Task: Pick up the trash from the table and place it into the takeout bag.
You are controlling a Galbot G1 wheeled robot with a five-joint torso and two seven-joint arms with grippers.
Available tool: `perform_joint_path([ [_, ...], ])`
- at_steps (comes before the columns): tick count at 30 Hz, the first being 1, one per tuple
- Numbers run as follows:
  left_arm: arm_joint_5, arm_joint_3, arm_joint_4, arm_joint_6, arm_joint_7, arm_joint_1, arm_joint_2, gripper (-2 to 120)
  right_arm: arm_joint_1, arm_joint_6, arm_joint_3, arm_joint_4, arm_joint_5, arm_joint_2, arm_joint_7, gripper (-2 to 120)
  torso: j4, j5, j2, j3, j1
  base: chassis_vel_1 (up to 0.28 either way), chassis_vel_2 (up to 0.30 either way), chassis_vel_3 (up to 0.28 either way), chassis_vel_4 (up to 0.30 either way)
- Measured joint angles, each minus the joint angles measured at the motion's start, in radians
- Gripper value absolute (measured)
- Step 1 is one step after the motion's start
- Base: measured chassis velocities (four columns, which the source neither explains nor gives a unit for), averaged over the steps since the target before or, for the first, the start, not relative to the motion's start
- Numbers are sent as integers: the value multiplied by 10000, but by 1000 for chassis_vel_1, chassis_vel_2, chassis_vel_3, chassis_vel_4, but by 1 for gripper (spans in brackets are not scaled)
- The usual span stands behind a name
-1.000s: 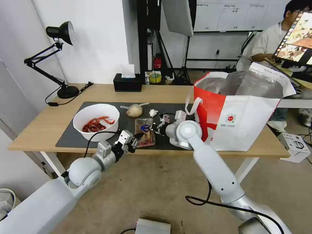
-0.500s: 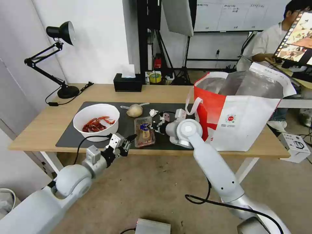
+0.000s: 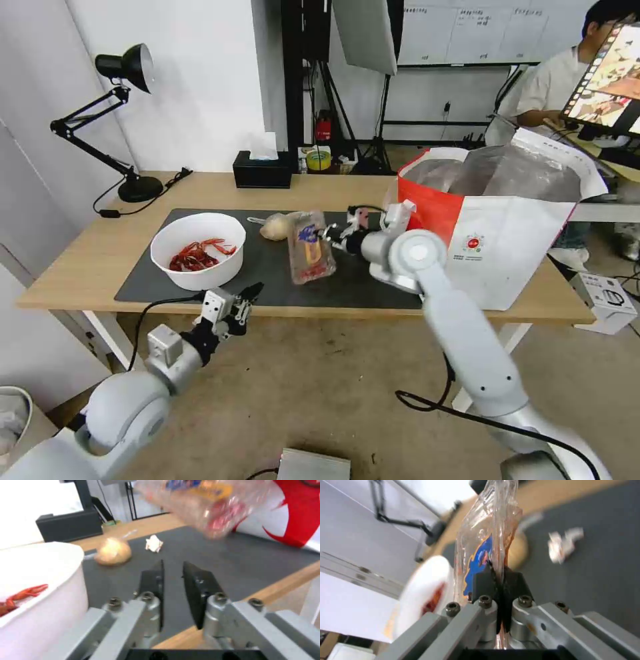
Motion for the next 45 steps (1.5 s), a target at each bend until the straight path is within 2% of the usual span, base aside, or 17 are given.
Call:
perform_joint_path([
  [2, -20, -131, -65, 0, -28, 128, -44, 36, 236, 34, 245, 414, 282, -211, 151, 0, 0, 0, 0, 0, 1, 0, 0, 0, 0],
  [3, -20, -131, -65, 0, -28, 128, -44, 36, 236, 34, 245, 414, 282, -211, 151, 0, 0, 0, 0, 0, 1, 0, 0, 0, 0],
  [7, -28, -246, -19, -50, -79, 311, -191, 57, 816, 237, 754, 1156, 975, -742, 497, 0, 0, 0, 0, 0, 0, 0, 0, 0, 0],
  [8, -28, -246, -19, -50, -79, 311, -191, 57, 816, 237, 754, 1156, 975, -742, 497, 0, 0, 0, 0, 0, 0, 0, 0, 0, 0],
  [11, -13, -246, 37, -56, -118, 379, -320, 72, 1147, 382, 1044, 1523, 1431, -1192, 726, 0, 1, 0, 0, 0, 0, 0, 0, 0, 0],
  [12, -13, -246, 37, -56, -118, 379, -320, 72, 1147, 382, 1044, 1523, 1431, -1192, 726, 0, 1, 0, 0, 0, 0, 0, 0, 0, 0],
  [19, -16, -282, 8, -73, -158, 394, -371, 98, 1500, 620, 2115, 1800, 2243, -2570, 968, 0, 0, 2, 0, 0, 0, 0, 0, 0, 0],
  [20, -16, -282, 8, -73, -158, 394, -371, 98, 1500, 620, 2115, 1800, 2243, -2570, 968, 0, 0, 2, 0, 0, 0, 0, 0, 0, 0],
  [22, -20, -280, 1, -120, -158, 442, -389, 99, 1495, 712, 2488, 1770, 2477, -3178, 969, 0, -2, 2, 0, 0, 0, 0, 0, 0, 0],
  [23, -20, -280, 1, -120, -158, 442, -389, 99, 1495, 712, 2488, 1770, 2477, -3178, 969, 0, -2, 2, 0, 0, 0, 0, 0, 0, 0],
  [26, -24, -190, -13, -228, -144, 488, -459, 100, 1274, 794, 2976, 1594, 2608, -4159, 862, 0, 0, 3, 0, 1, 0, 0, 0, 0, 0],
  [27, -24, -190, -13, -228, -144, 488, -459, 100, 1274, 794, 2976, 1594, 2608, -4159, 862, 0, 0, 3, 0, 1, 0, 0, 0, 0, 0],
  [30, -27, -150, -34, -258, -142, 436, -459, 100, 1050, 822, 3241, 1555, 2357, -4619, 667, 0, -3, 0, 1, 0, 0, 0, 0, 0, 0],
  [33, -28, -57, -114, -266, -134, 394, -458, 100, 633, 933, 3590, 1460, 1554, -5072, 266, 0, 0, -1, 0, 0, 0, 0, 0, 0, 0],
  [37, -29, 93, -190, -267, -131, 329, -466, 100, 69, 1172, 3875, 1262, 580, -5302, -266, 0, -2, 1, 0, 0, 0, 0, 0, 0, 0],
  [45, -34, 136, -358, -267, -129, 300, -414, 100, -770, 1421, 4000, 1096, -313, -5240, -725, 0, 0, 0, 0, 1, 0, 0, 0, 0, 0],
])
